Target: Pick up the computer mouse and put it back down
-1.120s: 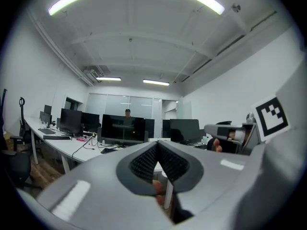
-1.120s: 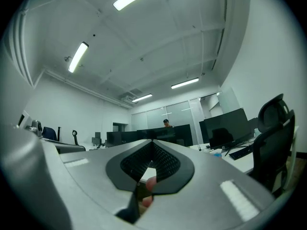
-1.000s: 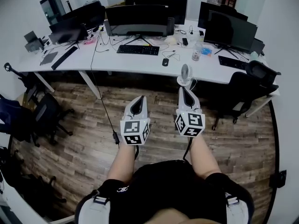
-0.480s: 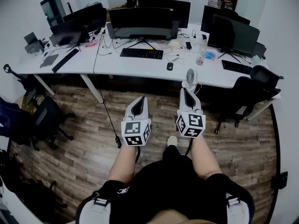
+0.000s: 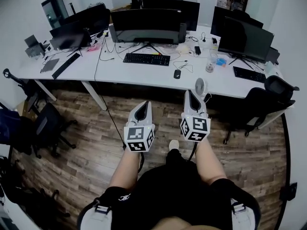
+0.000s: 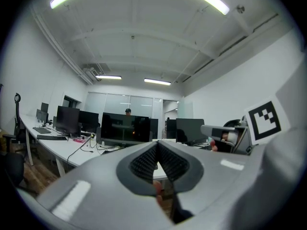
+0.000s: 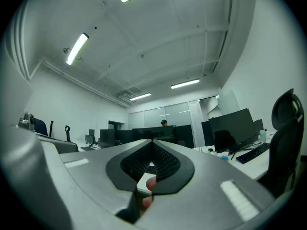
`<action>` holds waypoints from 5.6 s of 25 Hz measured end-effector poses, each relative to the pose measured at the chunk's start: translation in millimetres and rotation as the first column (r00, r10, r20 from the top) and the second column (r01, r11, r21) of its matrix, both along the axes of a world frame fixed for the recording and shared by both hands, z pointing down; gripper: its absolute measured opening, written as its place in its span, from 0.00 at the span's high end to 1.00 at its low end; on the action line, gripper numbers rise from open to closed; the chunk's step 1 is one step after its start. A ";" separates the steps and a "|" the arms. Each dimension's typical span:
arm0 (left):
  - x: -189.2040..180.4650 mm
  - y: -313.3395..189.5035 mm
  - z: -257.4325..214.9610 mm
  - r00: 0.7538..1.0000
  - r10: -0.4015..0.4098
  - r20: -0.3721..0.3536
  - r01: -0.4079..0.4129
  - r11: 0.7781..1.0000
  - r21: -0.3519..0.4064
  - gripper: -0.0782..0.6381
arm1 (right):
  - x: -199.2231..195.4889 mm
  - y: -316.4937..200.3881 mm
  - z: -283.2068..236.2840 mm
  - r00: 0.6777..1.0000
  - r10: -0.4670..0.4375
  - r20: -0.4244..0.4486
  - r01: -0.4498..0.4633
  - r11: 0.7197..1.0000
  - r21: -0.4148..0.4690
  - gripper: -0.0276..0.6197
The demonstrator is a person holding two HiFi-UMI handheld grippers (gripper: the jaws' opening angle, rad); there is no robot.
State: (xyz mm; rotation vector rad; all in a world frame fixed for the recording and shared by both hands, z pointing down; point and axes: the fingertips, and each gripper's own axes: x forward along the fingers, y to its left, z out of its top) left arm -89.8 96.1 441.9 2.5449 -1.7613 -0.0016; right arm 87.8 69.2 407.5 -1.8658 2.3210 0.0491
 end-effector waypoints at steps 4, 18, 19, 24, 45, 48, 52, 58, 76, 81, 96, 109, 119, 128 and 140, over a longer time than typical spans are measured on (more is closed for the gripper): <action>7.2 -49.6 6.5 1.000 0.002 0.006 -0.002 1.000 -0.005 0.82 | 6.3 -50.8 8.2 1.000 0.005 0.004 -0.005 1.000 -0.006 0.96; 59.8 -241.0 3.0 0.999 0.020 0.030 -0.019 0.999 -0.036 0.82 | 53.3 -242.6 8.6 1.000 0.014 0.018 -0.013 0.999 -0.046 0.96; 62.9 -252.6 4.3 0.999 0.020 0.031 -0.019 0.999 -0.040 0.82 | 56.5 -254.6 10.2 1.000 0.016 0.019 -0.015 0.999 -0.051 0.96; 70.3 -299.7 6.1 1.000 0.007 0.018 -0.006 0.998 -0.059 0.82 | 64.1 -301.1 11.3 1.000 0.018 0.016 -0.017 0.998 -0.056 0.96; 51.0 -400.8 21.9 0.997 0.078 0.021 -0.076 0.993 -0.088 0.82 | 42.2 -411.3 70.6 0.997 0.078 0.010 -0.075 0.978 -0.195 0.79; 46.3 -411.1 24.7 0.995 0.093 0.018 -0.091 0.991 -0.099 0.82 | 39.7 -424.2 91.8 0.995 0.102 -0.014 -0.102 0.964 -0.244 0.74; 39.0 -421.8 25.4 0.995 0.102 0.020 -0.100 0.989 -0.110 0.82 | 35.3 -437.2 128.1 0.993 0.112 -0.045 -0.120 0.939 -0.322 0.68; 24.6 -433.2 25.6 0.995 0.096 0.031 -0.093 0.990 -0.107 0.82 | 34.9 -450.2 184.7 0.990 0.134 -0.035 -0.136 0.889 -0.438 0.66; -1.6 -443.0 41.1 0.997 0.053 0.048 -0.046 0.989 -0.139 0.82 | 47.8 -445.5 329.4 0.984 0.133 -0.116 -0.176 0.704 -0.688 0.58; -9.0 -444.6 43.2 0.998 0.035 0.053 -0.027 0.989 -0.144 0.82 | 42.6 -449.9 349.4 0.988 0.116 -0.103 -0.154 0.665 -0.731 0.56; -28.6 -448.4 42.6 0.998 -0.002 0.057 0.010 0.990 -0.143 0.82 | 22.9 -461.8 370.4 0.995 0.081 -0.052 -0.090 0.598 -0.796 0.55; -27.7 -445.8 41.1 0.999 0.008 0.040 -0.002 0.990 -0.139 0.82 | 16.3 -452.1 364.0 0.997 0.040 -0.068 -0.079 0.567 -0.820 0.56; -15.8 -442.5 44.2 0.999 0.033 0.035 -0.028 0.990 -0.141 0.82 | 25.0 -451.7 346.2 0.994 0.041 -0.098 -0.103 0.612 -0.784 0.57; -16.7 -440.1 47.6 0.999 0.030 0.038 -0.024 0.988 -0.155 0.82 | 25.0 -442.0 359.8 0.993 0.036 -0.109 -0.109 0.597 -0.795 0.58; -19.2 -439.2 49.9 0.999 0.035 0.032 -0.029 0.987 -0.159 0.82 | 27.0 -447.2 327.9 0.992 0.061 -0.109 -0.121 0.679 -0.724 0.58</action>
